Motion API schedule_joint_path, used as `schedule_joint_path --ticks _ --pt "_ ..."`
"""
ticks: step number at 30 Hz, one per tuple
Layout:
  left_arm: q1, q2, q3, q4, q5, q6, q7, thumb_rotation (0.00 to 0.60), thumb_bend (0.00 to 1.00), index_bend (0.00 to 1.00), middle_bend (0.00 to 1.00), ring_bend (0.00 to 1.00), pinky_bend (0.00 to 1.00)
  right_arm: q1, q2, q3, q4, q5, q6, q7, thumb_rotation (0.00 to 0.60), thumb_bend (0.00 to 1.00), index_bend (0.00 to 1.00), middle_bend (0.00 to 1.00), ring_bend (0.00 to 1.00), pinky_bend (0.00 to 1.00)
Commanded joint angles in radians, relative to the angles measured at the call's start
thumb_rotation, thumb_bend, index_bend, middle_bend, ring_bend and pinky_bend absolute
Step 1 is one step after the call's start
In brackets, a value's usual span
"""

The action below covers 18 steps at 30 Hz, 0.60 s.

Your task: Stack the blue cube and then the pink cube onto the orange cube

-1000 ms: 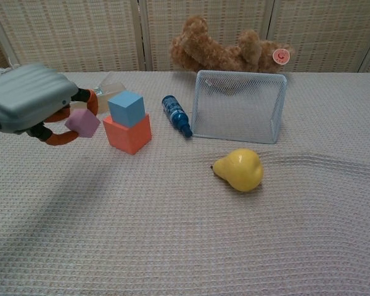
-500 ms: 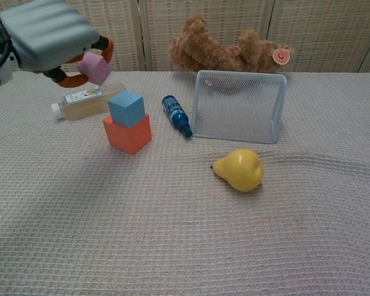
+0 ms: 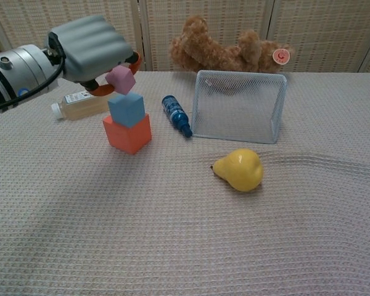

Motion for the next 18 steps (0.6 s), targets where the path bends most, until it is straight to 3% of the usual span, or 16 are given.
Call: schedule_joint_path --ticks 1,18 --pt "-0.012 -0.017 0.003 0.017 -0.001 0.004 0.002 0.600 0.32 0.62 1.00 1.00 1.00 0.001 0.001 -0.001 0.000 -0.001 -0.001 0.001 0.600 0.08 0.00 0.00 0.00 0.00" --pt "-0.034 -0.034 0.030 0.044 -0.028 0.011 0.026 0.600 0.32 0.62 1.00 1.00 1.00 -0.002 0.006 0.000 0.001 -0.005 0.006 0.011 0.600 0.08 0.00 0.00 0.00 0.00"
